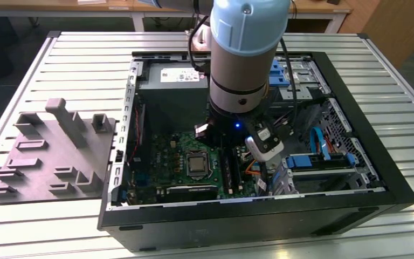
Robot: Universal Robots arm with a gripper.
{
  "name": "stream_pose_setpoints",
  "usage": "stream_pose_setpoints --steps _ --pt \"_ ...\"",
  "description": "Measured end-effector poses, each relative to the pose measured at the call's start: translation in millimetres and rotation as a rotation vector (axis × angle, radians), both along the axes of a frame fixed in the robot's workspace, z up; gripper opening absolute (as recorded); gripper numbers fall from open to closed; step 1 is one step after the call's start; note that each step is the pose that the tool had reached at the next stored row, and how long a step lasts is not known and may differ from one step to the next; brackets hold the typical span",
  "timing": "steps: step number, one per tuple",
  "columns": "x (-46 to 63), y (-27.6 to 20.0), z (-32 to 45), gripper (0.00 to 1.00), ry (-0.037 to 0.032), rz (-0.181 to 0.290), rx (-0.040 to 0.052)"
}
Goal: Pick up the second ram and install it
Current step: 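Insert the second ram into the second slot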
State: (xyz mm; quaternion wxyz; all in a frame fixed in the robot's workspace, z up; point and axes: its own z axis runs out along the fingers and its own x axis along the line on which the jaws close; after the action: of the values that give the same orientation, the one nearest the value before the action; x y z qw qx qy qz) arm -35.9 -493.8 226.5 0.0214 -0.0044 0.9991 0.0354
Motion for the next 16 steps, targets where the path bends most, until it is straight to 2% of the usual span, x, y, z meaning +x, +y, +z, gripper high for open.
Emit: stream_pose_setpoints --steps 16 --pt "0.7 0.0 -0.7 0.11 0.0 -0.019 0.0002"
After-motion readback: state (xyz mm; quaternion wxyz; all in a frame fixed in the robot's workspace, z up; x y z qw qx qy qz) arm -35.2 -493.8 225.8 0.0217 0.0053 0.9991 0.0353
